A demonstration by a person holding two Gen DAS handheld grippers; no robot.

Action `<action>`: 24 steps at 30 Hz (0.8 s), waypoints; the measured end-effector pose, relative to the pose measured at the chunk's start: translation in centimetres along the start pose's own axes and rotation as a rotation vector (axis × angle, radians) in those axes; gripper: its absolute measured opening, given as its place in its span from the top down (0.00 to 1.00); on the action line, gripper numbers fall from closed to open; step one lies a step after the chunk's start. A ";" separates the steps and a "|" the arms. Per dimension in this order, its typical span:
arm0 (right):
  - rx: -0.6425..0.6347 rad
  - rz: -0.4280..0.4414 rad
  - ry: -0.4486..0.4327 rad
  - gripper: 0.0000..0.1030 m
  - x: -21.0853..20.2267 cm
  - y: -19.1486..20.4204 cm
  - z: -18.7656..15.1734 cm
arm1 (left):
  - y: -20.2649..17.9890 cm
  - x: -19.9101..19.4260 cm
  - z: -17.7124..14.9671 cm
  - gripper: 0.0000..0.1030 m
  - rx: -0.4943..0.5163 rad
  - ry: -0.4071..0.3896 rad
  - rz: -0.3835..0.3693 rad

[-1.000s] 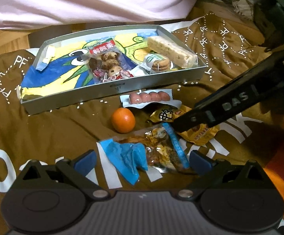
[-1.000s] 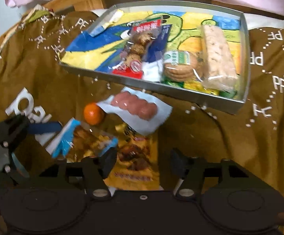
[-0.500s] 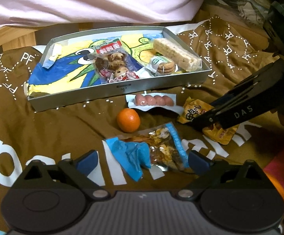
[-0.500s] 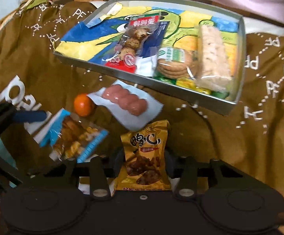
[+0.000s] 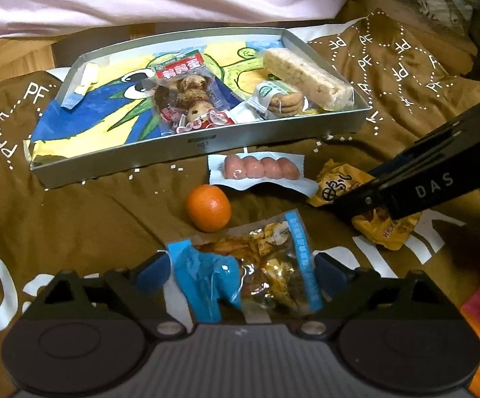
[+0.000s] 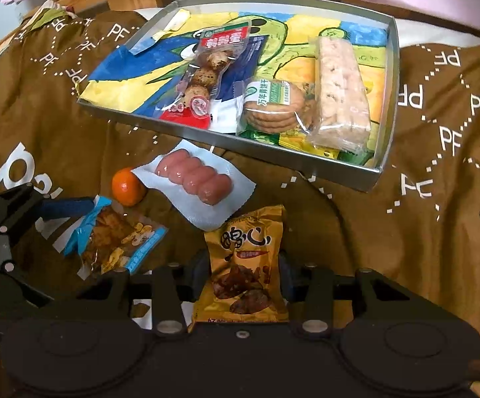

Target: Organize snacks

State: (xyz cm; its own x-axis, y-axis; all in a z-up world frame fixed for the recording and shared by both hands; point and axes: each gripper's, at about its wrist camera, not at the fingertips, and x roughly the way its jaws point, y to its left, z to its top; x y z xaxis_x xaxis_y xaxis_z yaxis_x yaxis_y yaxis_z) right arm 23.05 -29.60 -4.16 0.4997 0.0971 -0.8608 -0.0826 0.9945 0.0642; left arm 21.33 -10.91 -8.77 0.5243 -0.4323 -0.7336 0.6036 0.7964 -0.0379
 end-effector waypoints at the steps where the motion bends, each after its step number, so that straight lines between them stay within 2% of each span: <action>1: 0.001 -0.001 -0.002 0.55 0.0 0.0 0.0 | 0.1 -0.1 -0.1 0.12 -0.006 0.000 -0.002; 4: 0.009 0.001 -0.011 0.55 -0.1 0.0 -0.3 | 0.3 -0.6 -0.1 0.17 -0.012 0.005 -0.002; 11: 0.032 0.025 -0.038 0.56 -1.0 1.2 -2.0 | 0.3 -1.9 -0.6 0.21 -0.035 -0.004 0.004; 24: 0.120 0.061 -0.100 0.57 -3.4 1.4 -3.9 | 0.3 -4.6 -1.1 0.22 -0.103 -0.053 0.019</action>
State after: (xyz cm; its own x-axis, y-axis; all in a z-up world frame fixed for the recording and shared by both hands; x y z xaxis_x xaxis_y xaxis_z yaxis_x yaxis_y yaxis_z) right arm 17.90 -28.64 -3.11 0.5810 0.1552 -0.7990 -0.0151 0.9835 0.1800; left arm 18.47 -8.19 -6.17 0.5676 -0.4365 -0.6980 0.5296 0.8428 -0.0964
